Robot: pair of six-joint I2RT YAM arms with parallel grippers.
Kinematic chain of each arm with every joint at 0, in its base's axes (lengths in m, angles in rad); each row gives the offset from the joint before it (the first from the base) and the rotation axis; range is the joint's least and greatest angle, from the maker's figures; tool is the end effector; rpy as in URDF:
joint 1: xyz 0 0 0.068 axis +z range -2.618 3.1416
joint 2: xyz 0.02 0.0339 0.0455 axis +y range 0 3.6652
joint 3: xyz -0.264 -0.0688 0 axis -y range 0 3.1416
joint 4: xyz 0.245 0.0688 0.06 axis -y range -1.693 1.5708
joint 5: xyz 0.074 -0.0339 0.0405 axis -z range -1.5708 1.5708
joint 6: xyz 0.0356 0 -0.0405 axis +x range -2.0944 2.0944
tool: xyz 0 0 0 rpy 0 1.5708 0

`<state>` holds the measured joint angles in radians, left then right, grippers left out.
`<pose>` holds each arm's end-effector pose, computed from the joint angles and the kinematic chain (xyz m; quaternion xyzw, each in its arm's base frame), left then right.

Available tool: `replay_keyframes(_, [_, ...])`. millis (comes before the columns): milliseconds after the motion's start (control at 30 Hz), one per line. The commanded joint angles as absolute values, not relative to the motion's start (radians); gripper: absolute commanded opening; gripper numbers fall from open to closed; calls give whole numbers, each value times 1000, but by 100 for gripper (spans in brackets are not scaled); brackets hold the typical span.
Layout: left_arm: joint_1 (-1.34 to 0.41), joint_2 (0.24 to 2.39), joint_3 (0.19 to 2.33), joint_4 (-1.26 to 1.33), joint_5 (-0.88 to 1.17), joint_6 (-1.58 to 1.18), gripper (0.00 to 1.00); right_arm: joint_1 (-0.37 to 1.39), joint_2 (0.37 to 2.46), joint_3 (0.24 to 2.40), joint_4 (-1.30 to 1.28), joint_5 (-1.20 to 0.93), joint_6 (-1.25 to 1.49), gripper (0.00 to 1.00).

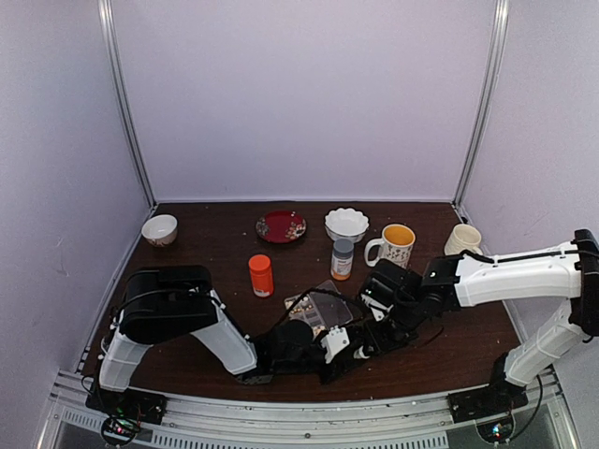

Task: Sort the pills into containers
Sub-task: Screw the lid of the pill bottle onto the pill bottle.

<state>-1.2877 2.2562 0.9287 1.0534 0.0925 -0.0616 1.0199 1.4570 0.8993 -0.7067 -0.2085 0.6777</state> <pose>0.1113 -0.3943 0.0649 0.4810 0.6352 -0.4056 0.4481 0.1311 0.2275 0.1933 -0.1830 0.9659 0.1819 0.0231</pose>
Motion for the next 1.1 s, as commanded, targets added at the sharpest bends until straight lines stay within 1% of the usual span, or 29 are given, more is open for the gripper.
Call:
replay_keyframes(0, [-1274,2290,956,1093,134,-72,35,1007,1488,902,-738,-173,654,15])
replay_keyframes(167, [-1274,2299,969,1077,113,-59,32,996,1477,882,-701,-203,670,15])
replay_keyframes(400, [-1275,2263,981,1015,85,-14,16,987,1443,847,-669,-219,702,14])
replay_keyframes(533, [-1293,2203,960,969,17,46,10,981,1419,820,-648,-227,718,14])
replay_keyframes(600, [-1304,2176,960,937,-32,67,8,979,1410,811,-640,-228,722,14])
replay_keyframes(700, [-1313,2152,950,949,-45,77,6,979,1398,809,-636,-224,716,14])
replay_keyframes(933, [-1313,2106,909,1011,0,24,6,979,1363,806,-668,-210,677,18])
replay_keyframes(1067, [-1310,2093,899,1033,73,-37,5,979,1351,796,-669,-223,648,18])
